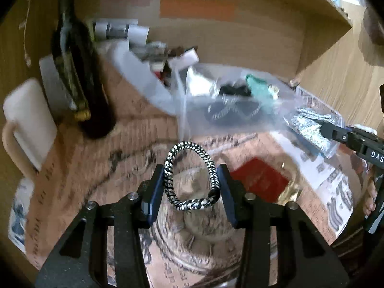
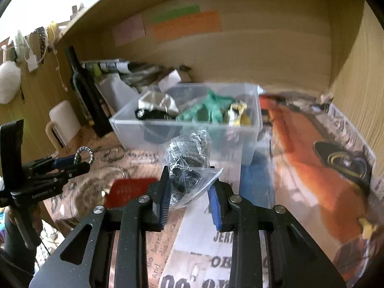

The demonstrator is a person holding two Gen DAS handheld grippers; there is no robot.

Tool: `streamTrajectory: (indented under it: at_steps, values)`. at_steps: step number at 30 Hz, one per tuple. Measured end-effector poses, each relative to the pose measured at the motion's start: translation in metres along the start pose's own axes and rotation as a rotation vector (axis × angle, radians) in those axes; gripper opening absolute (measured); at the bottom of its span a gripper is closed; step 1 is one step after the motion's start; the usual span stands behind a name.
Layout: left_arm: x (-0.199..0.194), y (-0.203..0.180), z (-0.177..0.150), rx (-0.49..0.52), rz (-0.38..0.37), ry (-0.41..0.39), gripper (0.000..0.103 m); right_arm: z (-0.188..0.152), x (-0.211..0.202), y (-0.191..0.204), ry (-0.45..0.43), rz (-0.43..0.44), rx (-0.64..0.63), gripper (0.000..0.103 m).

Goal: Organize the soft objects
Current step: 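Carry the bracelet with the left tool while the right tool carries the chain bag, releasing both into the box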

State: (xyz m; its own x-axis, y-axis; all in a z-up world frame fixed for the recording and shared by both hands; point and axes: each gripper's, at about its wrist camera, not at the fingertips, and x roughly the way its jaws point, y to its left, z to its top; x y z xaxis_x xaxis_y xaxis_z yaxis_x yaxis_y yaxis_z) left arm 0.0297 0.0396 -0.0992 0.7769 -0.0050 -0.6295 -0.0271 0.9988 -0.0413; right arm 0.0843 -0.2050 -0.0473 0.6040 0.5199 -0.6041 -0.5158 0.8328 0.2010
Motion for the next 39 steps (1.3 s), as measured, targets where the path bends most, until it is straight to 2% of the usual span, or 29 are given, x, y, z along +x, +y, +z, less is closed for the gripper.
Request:
streamTrajectory:
  at_steps: [8,14,18,23,29,33,36,38,39]
  values:
    - [-0.005,-0.007,0.045,0.024,-0.021,-0.102,0.044,0.035,-0.008,0.005,-0.108,-0.017,-0.037,0.026]
    - [0.013,-0.013,0.080,0.047,-0.030,-0.117,0.044,0.060,0.007,0.012,-0.138,-0.027,-0.085,0.026]
    - [0.032,-0.014,0.098,0.049,-0.039,-0.102,0.044,0.074,0.030,0.014,-0.119,-0.031,-0.107,0.026]
    - [0.061,-0.014,0.116,0.041,-0.057,-0.062,0.044,0.085,0.068,0.013,-0.052,-0.034,-0.119,0.026]
    - [0.101,-0.018,0.126,0.049,-0.065,0.017,0.044,0.082,0.110,0.006,0.051,-0.041,-0.112,0.026]
    - [0.119,-0.022,0.126,0.061,-0.064,0.054,0.044,0.079,0.116,0.003,0.087,-0.062,-0.112,0.028]
    - [0.126,-0.024,0.126,0.069,-0.061,0.064,0.045,0.078,0.113,0.004,0.096,-0.074,-0.114,0.039]
    - [0.128,-0.024,0.126,0.072,-0.061,0.068,0.048,0.076,0.107,0.004,0.089,-0.087,-0.112,0.057]
    - [0.128,-0.025,0.126,0.073,-0.062,0.071,0.052,0.075,0.102,0.005,0.078,-0.095,-0.111,0.060]
